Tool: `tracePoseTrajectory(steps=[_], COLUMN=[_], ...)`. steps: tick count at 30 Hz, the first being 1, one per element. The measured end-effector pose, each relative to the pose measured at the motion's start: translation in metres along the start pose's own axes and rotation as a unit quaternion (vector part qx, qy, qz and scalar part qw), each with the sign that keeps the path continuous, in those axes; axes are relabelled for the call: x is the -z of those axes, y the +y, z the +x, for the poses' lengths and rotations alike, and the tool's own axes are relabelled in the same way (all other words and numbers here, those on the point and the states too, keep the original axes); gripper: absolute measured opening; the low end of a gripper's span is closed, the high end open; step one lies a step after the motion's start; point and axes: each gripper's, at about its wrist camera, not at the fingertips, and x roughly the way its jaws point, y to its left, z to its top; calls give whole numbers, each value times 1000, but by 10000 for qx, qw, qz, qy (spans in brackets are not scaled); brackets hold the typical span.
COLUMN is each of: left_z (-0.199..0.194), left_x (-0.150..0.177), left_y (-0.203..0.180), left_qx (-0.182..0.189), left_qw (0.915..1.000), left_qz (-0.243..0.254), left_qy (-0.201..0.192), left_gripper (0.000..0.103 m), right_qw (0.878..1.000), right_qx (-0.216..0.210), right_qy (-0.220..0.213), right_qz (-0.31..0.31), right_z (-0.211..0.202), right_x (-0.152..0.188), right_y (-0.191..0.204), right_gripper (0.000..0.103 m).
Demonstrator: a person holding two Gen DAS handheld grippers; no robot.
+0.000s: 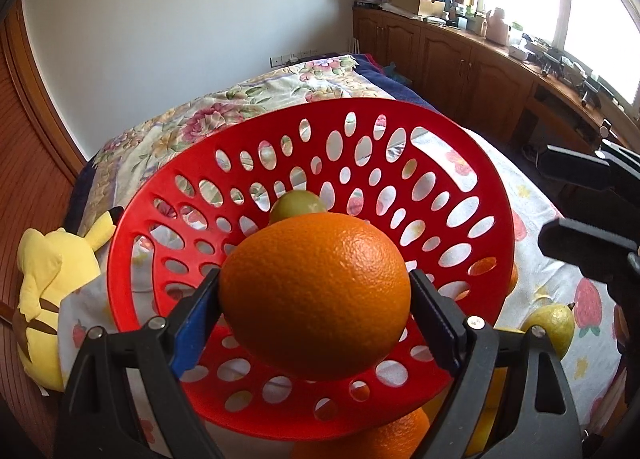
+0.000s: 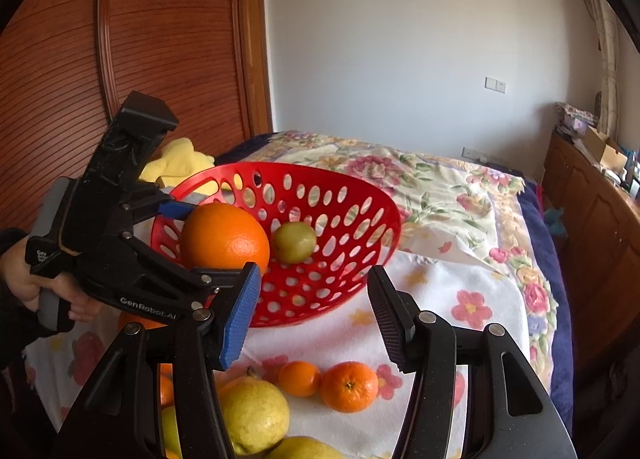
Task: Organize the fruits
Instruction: 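Withdraw both open tools from the basket back toward the fruit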
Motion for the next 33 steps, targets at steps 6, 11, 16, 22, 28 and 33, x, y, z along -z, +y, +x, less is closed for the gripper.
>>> tracePoseTrajectory(steps=[6, 11, 16, 22, 28, 33], left_z=[5, -26, -52, -73, -88, -99], left_x=[-3, -15, -7, 23, 51, 78], left_y=[-1, 1, -2, 0, 2, 5], left_qx=[16, -74, -141, 29, 75, 9], left_qw=[9999, 9993, 9971, 9945, 9932, 9913], left_qz=[-75, -137, -89, -230, -358, -480], left_qy=[131, -342, -741, -1025, -1107, -1227], left_gripper=[90, 91, 91, 91, 91, 91], right_qw=[10000, 9999, 9999, 9995, 9985, 9968], right_qx=[18, 31, 47, 136, 373, 557], right_qy=[11, 13, -9, 59, 159, 311], right_qz=[74, 96, 150, 268, 374, 487], right_z=[-6, -10, -17, -28, -36, -37], right_x=[8, 11, 13, 25, 42, 62], right_y=[-3, -3, -2, 1, 9, 17], right_gripper=[58, 58, 58, 58, 59, 59])
